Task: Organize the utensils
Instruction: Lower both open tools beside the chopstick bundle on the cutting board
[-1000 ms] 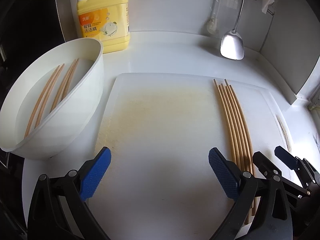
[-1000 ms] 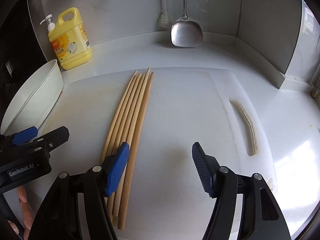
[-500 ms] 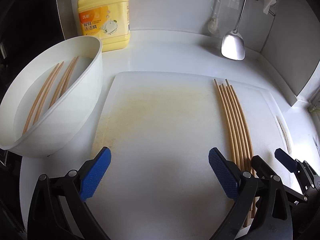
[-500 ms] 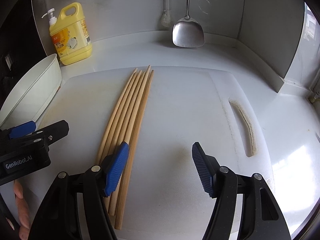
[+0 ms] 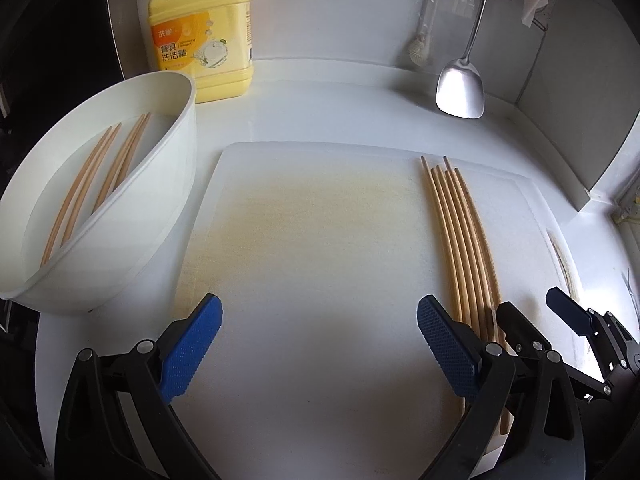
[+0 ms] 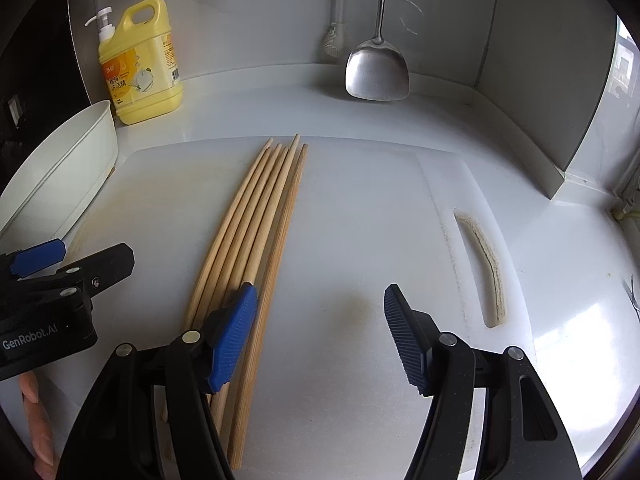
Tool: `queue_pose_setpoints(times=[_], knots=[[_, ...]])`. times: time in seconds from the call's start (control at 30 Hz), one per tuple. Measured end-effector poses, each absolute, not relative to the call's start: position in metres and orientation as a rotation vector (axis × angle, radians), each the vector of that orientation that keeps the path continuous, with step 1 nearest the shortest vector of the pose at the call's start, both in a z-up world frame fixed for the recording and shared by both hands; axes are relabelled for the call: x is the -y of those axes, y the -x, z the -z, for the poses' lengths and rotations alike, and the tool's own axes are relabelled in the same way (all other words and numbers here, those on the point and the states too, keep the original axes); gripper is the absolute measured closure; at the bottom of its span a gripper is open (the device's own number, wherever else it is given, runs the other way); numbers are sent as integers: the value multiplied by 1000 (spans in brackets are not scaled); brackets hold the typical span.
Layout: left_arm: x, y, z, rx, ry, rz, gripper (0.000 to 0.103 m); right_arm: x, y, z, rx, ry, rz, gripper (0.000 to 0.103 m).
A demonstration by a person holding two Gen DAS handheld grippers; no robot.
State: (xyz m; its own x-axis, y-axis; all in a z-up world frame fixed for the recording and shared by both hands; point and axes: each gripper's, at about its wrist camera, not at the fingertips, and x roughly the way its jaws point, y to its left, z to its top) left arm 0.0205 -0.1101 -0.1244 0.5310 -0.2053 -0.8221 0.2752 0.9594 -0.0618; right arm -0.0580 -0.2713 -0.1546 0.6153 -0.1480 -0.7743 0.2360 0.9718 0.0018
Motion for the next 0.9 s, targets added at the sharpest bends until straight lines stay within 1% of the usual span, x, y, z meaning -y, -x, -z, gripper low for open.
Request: queue_pose_setpoints(times=[0.6, 0.9], knots=[[136, -16, 136, -1026, -79, 383, 7, 299, 75, 151, -843, -191, 242, 41], [142, -15, 138, -1026, -95, 378, 7, 310, 80, 151, -835, -222, 259, 41]])
